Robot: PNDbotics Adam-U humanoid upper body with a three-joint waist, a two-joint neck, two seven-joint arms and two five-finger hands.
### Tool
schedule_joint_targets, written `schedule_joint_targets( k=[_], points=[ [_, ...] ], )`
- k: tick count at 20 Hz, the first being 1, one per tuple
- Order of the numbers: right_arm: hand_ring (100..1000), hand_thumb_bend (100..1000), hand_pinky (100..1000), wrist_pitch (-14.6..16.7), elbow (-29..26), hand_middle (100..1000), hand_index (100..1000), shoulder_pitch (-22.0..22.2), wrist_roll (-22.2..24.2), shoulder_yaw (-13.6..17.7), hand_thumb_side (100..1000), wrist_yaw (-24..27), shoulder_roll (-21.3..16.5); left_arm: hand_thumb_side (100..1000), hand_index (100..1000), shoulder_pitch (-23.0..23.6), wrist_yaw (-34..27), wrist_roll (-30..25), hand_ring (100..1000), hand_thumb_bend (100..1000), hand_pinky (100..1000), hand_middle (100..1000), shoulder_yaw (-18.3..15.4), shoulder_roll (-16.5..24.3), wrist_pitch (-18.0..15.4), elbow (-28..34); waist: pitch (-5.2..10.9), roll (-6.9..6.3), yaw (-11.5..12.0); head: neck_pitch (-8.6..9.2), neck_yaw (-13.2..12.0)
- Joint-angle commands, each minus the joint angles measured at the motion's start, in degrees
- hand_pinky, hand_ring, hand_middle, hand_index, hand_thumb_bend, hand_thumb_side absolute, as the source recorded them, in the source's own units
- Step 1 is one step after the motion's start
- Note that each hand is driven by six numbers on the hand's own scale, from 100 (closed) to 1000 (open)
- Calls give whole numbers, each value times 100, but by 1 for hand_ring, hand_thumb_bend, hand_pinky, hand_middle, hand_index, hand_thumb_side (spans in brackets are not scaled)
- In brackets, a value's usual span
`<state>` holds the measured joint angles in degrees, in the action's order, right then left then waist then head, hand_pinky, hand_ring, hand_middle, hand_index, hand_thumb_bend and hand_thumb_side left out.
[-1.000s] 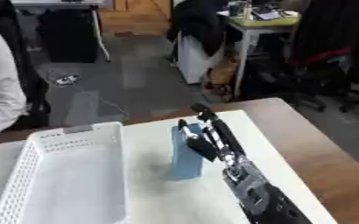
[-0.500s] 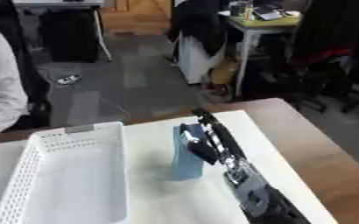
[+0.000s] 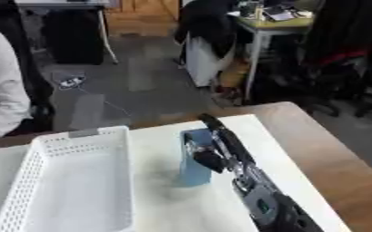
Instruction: Pick up objects on the table and place them in the box.
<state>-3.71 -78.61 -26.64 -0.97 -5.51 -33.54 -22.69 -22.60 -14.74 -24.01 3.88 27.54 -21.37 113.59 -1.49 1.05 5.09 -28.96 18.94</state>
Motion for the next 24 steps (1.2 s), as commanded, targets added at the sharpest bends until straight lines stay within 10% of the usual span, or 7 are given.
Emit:
schedule_joint_targets(
  k=[1, 24],
  points=[
    [976, 251, 881, 22, -18, 1000, 1000, -160, 167, 1, 815, -42, -107, 950, 864, -94, -28, -6, 479, 777, 533, 714, -20, 51, -8, 100, 47, 0, 8, 52, -35],
    [1000, 298, 961, 210, 225, 1000, 1000, -230, 500, -19, 784, -908, -191, 950, 863, -114, -42, -5, 479, 777, 536, 715, -22, 35, 4, 100, 40, 0, 26, 49, -70]
  ],
)
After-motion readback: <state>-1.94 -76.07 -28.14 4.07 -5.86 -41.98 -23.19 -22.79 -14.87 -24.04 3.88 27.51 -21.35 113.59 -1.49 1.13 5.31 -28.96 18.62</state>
